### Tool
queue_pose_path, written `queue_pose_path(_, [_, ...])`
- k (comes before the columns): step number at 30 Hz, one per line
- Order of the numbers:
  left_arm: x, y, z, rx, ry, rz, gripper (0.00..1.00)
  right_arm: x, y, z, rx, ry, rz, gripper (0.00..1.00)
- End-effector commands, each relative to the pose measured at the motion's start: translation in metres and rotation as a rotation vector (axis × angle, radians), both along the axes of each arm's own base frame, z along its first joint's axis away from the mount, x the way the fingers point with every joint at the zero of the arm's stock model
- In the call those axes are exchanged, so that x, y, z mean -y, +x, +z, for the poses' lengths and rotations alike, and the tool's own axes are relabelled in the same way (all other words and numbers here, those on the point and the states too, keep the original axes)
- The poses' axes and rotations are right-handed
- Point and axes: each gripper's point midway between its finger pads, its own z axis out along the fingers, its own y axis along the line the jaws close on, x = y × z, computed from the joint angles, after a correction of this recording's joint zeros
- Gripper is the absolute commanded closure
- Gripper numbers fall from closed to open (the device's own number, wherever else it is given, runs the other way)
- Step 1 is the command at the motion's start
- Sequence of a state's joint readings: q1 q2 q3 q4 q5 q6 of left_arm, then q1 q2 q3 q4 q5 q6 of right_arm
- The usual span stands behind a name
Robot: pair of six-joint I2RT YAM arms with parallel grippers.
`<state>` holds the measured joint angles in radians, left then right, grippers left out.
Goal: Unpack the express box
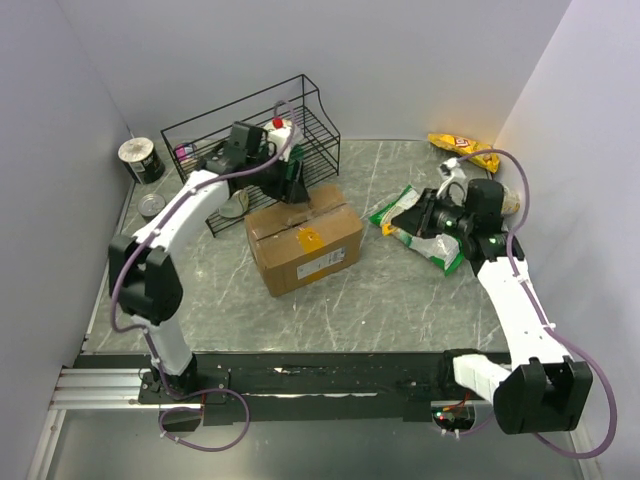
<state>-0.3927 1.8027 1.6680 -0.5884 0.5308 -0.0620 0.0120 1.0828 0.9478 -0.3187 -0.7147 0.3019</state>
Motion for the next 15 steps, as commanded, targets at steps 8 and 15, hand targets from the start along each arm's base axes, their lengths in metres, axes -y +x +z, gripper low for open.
queue_pose_path(8, [-0.135, -0.025, 0.015, 0.162, 0.254, 0.111, 0.63, -0.040, -0.017, -0.033, 0.063, -0.220, 0.203, 1.00])
queue_pose_path(15, [-0.158, -0.041, -0.042, 0.096, 0.408, 0.087, 0.81, -0.054, -0.004, -0.036, 0.053, -0.234, 0.234, 1.00])
